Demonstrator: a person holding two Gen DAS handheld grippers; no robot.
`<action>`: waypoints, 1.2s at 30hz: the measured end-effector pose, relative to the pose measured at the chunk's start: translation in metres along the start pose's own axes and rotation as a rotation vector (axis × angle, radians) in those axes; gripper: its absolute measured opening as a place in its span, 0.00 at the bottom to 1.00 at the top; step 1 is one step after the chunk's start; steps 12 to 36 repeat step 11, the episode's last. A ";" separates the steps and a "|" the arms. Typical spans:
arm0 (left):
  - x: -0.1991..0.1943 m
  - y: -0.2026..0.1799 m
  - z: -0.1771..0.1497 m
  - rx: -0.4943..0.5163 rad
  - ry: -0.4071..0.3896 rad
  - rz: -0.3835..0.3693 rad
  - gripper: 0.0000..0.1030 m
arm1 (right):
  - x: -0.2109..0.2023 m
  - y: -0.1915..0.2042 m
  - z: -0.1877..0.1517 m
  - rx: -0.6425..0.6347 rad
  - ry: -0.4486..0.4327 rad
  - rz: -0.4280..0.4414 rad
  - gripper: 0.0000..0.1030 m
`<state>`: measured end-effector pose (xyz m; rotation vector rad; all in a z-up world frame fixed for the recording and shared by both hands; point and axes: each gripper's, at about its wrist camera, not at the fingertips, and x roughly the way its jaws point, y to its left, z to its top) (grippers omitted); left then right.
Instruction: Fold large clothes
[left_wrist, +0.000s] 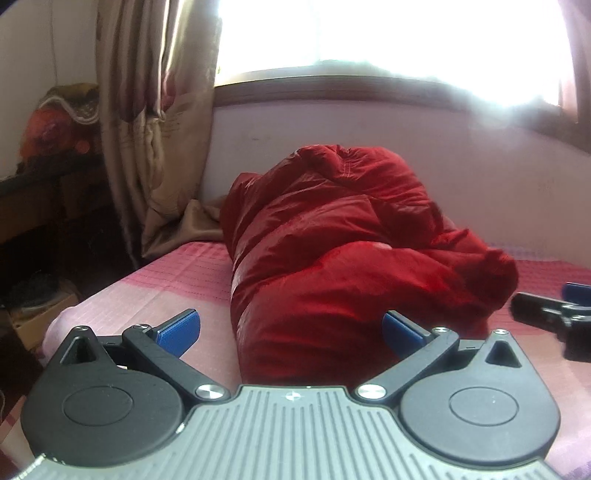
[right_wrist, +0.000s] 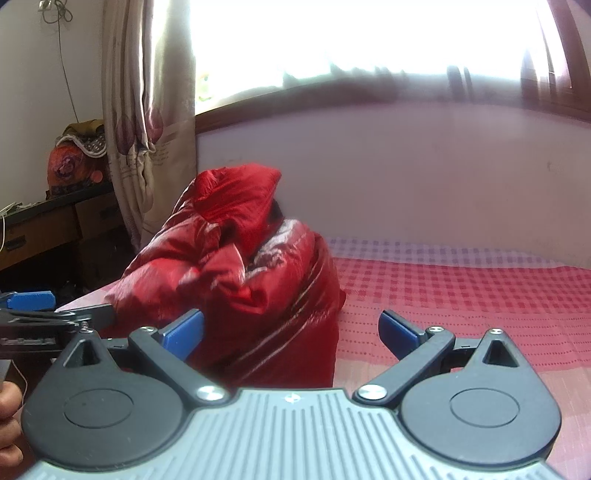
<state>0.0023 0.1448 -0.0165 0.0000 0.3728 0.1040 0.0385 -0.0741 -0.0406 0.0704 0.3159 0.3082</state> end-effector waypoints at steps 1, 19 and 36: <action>-0.002 -0.002 -0.002 0.001 -0.013 0.006 1.00 | -0.002 -0.001 -0.001 0.004 0.000 -0.001 0.99; -0.014 -0.019 -0.004 0.032 -0.021 0.035 1.00 | -0.014 -0.009 -0.004 0.029 -0.003 -0.006 0.99; -0.014 -0.019 -0.004 0.032 -0.021 0.035 1.00 | -0.014 -0.009 -0.004 0.029 -0.003 -0.006 0.99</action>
